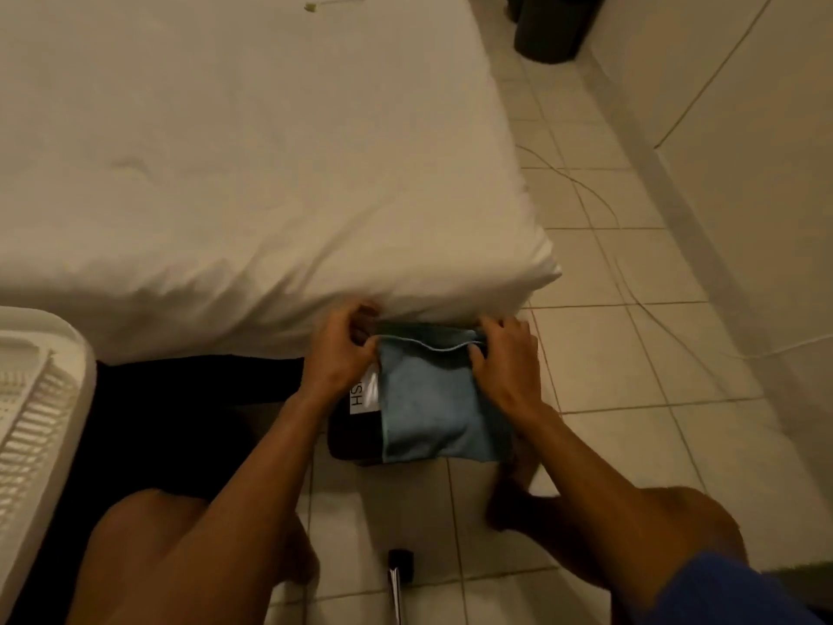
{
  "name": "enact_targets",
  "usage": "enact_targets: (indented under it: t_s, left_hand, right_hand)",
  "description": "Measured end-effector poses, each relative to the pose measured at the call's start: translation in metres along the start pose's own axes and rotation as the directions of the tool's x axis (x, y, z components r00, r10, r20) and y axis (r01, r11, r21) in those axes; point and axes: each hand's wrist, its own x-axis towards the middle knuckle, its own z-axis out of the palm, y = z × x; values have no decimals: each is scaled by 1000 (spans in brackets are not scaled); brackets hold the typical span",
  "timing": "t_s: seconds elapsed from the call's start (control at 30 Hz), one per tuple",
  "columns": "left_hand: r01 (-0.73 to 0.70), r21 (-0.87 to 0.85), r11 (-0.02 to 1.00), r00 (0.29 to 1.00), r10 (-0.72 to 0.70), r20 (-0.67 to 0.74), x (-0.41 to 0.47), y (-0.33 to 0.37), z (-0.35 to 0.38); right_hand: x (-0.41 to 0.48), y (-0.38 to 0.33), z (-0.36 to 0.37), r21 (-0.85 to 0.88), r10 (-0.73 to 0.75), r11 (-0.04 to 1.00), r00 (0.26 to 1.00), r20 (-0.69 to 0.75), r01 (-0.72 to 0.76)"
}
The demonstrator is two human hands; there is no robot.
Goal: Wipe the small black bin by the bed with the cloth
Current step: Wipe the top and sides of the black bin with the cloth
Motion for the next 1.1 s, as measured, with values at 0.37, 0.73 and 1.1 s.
enact_targets:
  t_s: [0.37, 0.73, 1.1]
  left_hand:
    - [-146, 507, 850, 989, 133, 62, -53, -73, 31]
    - [-120, 515, 849, 992, 125, 25, -52, -76, 53]
    - [-92, 514, 853, 994, 111, -6, -52, -78, 56]
  right_hand:
    - [-49, -40, 75, 0, -89, 996, 972, 220, 91]
    - [-41, -35, 80, -58, -81, 994, 975, 206, 94]
    - [-63, -22, 82, -46, -96, 993, 972, 213, 108]
